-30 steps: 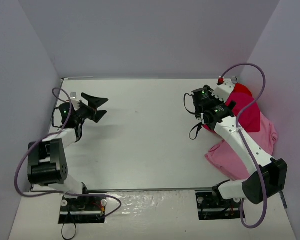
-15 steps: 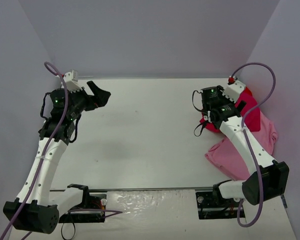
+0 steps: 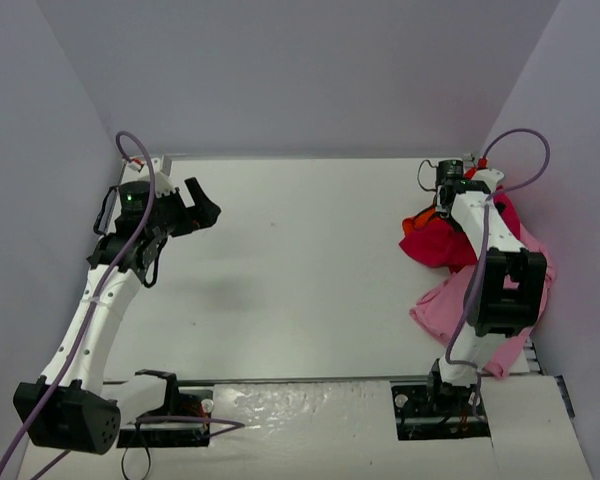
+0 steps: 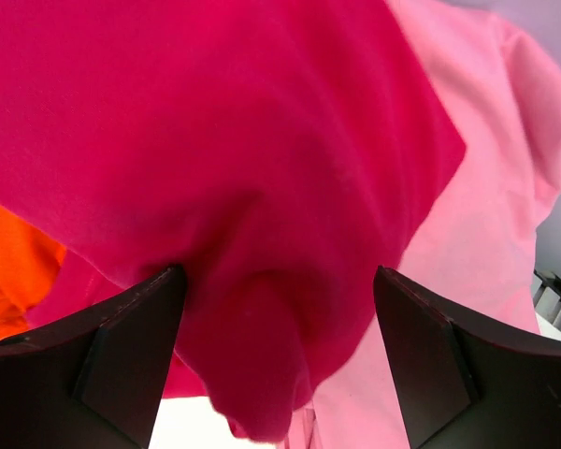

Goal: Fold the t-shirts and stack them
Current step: Grab crumpled tshirt from the corner of the board with the right arm

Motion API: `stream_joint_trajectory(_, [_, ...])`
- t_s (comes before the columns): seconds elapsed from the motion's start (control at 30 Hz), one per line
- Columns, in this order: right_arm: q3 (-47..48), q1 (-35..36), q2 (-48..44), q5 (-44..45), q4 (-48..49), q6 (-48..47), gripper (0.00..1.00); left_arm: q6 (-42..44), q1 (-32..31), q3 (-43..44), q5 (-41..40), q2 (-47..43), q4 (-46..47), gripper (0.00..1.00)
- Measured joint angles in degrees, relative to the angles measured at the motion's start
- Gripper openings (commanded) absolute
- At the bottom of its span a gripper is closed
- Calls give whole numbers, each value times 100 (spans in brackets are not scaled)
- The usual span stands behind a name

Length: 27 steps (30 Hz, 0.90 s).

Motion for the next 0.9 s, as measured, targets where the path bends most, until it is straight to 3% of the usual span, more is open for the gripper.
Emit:
stream_joint_trajectory(0.3, [-6, 210, 210, -83, -107, -59, 82, 34, 0, 0, -83, -58, -2, 87])
stream_joint_trajectory(0.6, [-529, 375, -945, -1200, 470, -394, 83, 39, 0, 0, -132, -111, -4, 86])
stream_joint_trajectory(0.8, [-660, 347, -622, -1186, 511, -409, 84, 37, 0, 0, -131, -124, -2, 86])
stream_joint_trajectory(0.83, [-686, 347, -530, -1187, 505, -409, 83, 37, 0, 0, -131, -124, -2, 86])
stream_joint_trajectory(0.9, [-703, 347, -358, -1191, 486, -411, 71, 37, 0, 0, -131, -124, -2, 86])
